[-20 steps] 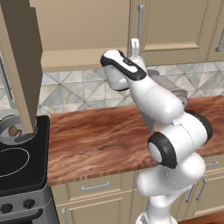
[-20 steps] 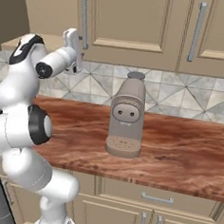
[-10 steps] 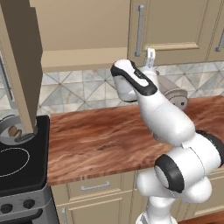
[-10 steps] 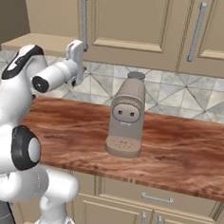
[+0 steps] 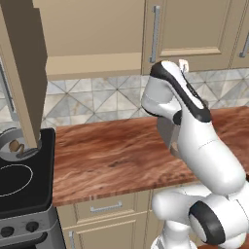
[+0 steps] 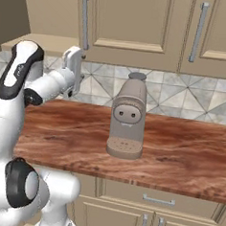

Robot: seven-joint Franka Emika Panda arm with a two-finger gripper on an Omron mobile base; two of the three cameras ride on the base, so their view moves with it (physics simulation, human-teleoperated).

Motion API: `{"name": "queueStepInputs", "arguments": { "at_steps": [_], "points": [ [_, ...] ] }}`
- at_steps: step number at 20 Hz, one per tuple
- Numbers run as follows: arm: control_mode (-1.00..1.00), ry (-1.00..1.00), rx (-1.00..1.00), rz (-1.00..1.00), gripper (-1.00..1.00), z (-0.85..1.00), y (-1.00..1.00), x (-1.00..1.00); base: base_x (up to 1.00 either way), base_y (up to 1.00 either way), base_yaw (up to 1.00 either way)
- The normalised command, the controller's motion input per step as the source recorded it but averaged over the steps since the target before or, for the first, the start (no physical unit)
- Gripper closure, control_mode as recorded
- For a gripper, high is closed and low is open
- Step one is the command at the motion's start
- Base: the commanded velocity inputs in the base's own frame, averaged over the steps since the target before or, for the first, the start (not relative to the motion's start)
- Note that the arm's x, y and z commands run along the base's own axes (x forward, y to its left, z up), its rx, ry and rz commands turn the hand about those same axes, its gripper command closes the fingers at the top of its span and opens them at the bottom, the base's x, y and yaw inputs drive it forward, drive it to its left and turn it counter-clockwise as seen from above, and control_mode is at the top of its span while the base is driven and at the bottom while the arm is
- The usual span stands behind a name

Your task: Open the cabinet and move the ladle to the pot. Then close the cabinet.

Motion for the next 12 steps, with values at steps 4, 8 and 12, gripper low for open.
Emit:
{"name": "queueStepInputs", "arguments": {
  "at_steps": [4,8,12],
  "points": [
    [-1.00,0.00,0.00,-0.01,-1.00,0.86,0.00,-0.98,0.00,0.00,0.00],
    [-1.00,0.00,0.01,-0.05,-1.00,0.87,0.00,-0.84,0.00,0.00,0.00],
    [-1.00,0.00,0.04,-0.11,-1.00,0.58,0.00,-0.92,0.00,0.00,0.00]
  ]
}}
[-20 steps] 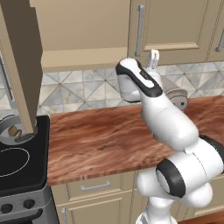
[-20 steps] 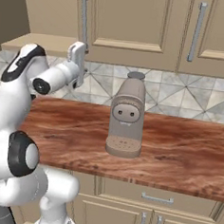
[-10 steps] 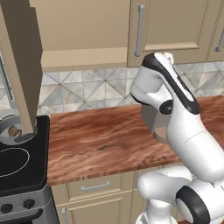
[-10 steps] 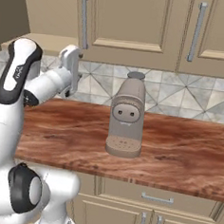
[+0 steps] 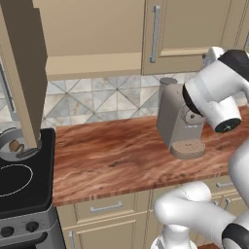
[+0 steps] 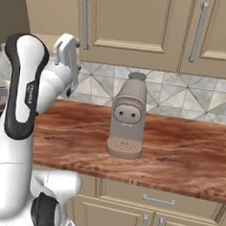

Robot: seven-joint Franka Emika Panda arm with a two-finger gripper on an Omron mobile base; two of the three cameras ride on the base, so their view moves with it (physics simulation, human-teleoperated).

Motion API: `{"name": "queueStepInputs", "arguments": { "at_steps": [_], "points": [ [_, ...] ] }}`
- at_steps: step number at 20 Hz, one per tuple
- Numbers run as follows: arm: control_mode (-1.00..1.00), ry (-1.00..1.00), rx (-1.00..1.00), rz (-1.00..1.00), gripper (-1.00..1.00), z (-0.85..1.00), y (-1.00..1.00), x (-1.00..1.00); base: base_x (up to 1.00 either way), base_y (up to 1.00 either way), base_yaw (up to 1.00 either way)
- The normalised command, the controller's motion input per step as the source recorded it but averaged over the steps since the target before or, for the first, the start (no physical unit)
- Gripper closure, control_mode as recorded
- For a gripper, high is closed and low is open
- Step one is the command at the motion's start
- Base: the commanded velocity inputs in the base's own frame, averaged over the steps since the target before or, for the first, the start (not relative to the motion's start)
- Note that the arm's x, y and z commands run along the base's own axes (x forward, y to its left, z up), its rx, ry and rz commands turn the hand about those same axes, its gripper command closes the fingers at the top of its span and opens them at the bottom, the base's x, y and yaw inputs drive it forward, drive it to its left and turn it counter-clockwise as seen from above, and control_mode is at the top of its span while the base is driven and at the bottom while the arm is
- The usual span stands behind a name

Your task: Open the cabinet and move the ladle to the pot. Then close the cabinet.

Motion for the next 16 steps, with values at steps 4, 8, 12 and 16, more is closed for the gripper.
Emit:
{"name": "queueStepInputs", "arguments": {
  "at_steps": [4,8,12,16],
  "points": [
    [-1.00,0.00,0.02,-0.12,-1.00,0.30,0.00,-0.97,0.00,0.00,0.00],
    [-1.00,0.00,0.00,-0.13,-1.00,0.21,0.13,-1.00,0.00,0.00,0.00],
    [-1.00,0.00,0.00,-0.07,-1.00,0.03,0.57,-0.93,0.00,0.00,0.00],
    [-1.00,-0.12,-0.01,0.00,-1.00,0.00,0.87,-0.68,0.00,0.00,0.00]
  ]
}}
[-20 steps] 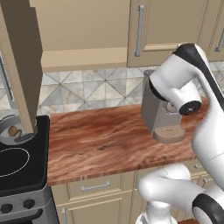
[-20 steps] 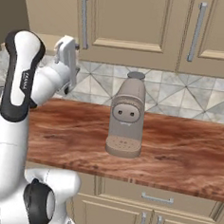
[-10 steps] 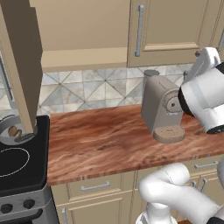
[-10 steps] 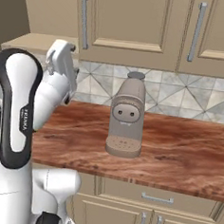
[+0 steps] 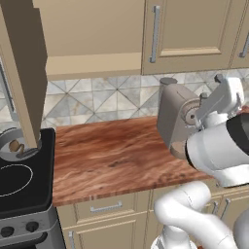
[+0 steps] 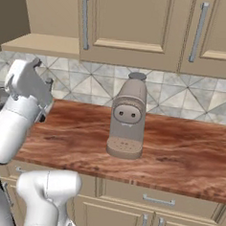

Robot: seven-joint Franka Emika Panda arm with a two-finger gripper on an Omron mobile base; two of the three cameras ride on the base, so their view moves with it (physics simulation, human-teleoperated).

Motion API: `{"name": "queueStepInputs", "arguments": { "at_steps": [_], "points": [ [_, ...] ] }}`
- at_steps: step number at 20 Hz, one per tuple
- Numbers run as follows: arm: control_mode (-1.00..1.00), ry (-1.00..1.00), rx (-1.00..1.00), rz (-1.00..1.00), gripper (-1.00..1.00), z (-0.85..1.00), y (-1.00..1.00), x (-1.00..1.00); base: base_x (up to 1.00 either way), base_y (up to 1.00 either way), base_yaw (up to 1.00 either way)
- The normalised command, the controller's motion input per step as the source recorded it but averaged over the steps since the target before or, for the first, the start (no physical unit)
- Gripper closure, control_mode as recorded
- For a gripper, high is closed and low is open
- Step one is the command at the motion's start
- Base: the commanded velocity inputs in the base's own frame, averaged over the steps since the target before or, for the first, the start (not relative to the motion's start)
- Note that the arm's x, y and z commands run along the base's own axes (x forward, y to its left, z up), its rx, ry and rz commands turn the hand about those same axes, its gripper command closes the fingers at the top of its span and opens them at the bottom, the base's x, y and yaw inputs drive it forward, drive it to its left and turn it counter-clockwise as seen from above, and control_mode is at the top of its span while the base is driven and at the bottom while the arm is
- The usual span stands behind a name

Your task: Open the cabinet and move the ladle to the pot. Then close the cabinet.

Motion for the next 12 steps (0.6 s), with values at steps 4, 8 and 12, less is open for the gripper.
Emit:
{"name": "queueStepInputs", "arguments": {
  "at_steps": [4,8,12],
  "points": [
    [-1.00,-0.11,-0.07,0.00,-1.00,0.17,0.85,-0.55,0.00,0.00,0.00],
    [-1.00,-0.04,-0.12,0.00,-1.00,0.68,0.81,-0.53,0.00,0.00,0.00],
    [-1.00,-0.02,-0.12,0.00,-1.00,0.52,0.83,-0.40,0.00,0.00,0.00]
  ]
}}
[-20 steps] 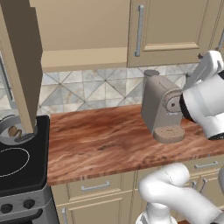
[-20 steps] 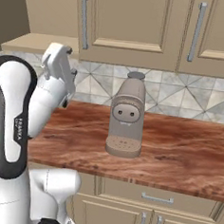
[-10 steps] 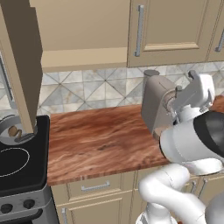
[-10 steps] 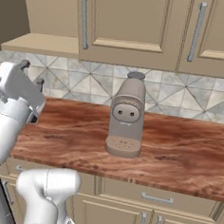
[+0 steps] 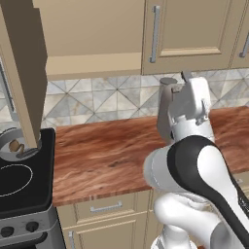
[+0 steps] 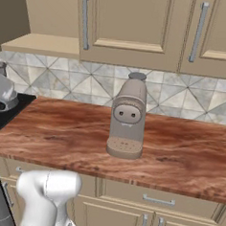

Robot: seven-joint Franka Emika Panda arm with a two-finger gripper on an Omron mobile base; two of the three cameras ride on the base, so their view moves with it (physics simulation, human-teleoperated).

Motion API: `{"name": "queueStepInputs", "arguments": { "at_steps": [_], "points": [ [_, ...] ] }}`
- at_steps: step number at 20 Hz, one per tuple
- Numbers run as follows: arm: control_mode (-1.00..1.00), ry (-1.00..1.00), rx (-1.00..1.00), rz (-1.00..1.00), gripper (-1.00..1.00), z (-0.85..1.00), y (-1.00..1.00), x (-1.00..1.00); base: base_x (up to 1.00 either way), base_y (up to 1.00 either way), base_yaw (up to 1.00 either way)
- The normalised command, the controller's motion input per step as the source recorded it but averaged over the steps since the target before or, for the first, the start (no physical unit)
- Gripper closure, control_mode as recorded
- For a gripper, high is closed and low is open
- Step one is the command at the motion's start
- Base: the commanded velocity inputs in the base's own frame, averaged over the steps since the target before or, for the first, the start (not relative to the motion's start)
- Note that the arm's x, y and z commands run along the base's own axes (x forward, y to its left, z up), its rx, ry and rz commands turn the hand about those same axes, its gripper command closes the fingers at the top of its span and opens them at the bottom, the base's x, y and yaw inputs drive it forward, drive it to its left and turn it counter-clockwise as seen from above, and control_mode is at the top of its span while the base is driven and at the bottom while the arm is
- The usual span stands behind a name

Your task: Open the cabinet and move the ladle to the pot. Then close the cabinet.

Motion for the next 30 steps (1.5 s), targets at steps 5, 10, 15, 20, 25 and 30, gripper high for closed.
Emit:
{"name": "queueStepInputs", "arguments": {
  "at_steps": [5,10,15,20,25,30],
  "points": [
    [-1.00,-0.01,-0.10,0.00,-1.00,0.45,0.83,-0.54,0.00,0.00,0.00],
    [-1.00,0.00,-0.05,0.00,-1.00,0.33,0.74,-0.46,0.00,0.00,0.00],
    [-1.00,0.00,0.00,0.00,-1.00,0.07,0.56,-0.74,0.00,0.00,0.00],
    [-1.00,0.00,0.00,-0.05,-1.00,0.00,0.43,-0.97,0.00,0.00,0.00],
    [-1.00,0.00,0.00,-0.04,-1.00,0.00,0.82,-0.65,0.00,0.00,0.00],
    [-1.00,0.00,-0.02,-0.01,-1.00,0.00,1.00,-0.40,0.00,0.00,0.00]
  ]
}}
